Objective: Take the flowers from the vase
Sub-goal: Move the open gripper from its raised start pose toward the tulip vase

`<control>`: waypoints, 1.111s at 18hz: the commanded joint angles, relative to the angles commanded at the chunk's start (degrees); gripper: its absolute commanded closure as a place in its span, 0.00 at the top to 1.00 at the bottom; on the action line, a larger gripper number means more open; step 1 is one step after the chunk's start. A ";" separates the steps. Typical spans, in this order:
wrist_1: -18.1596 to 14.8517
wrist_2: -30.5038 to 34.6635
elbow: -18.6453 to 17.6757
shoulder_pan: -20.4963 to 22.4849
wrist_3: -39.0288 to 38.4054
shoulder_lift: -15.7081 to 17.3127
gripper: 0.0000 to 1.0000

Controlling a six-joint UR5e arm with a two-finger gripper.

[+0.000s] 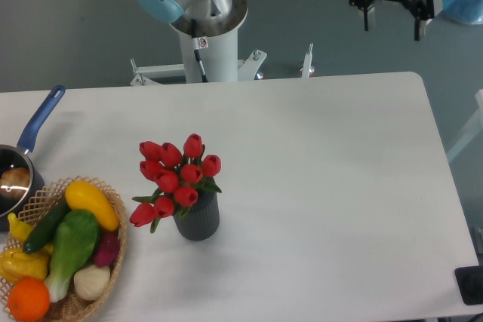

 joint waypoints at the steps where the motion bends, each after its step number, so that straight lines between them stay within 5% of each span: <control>1: 0.00 -0.70 -0.44 0.09 -0.09 0.17 1.00; 6: -0.09 -6.49 -6.59 0.26 0.00 2.81 1.00; 12: -1.84 -12.65 -7.56 0.18 -5.43 3.52 1.00; 15: -2.02 -22.13 -7.48 0.62 -10.70 2.90 1.00; 20: -1.94 -24.08 -8.00 -0.09 -14.85 2.81 1.00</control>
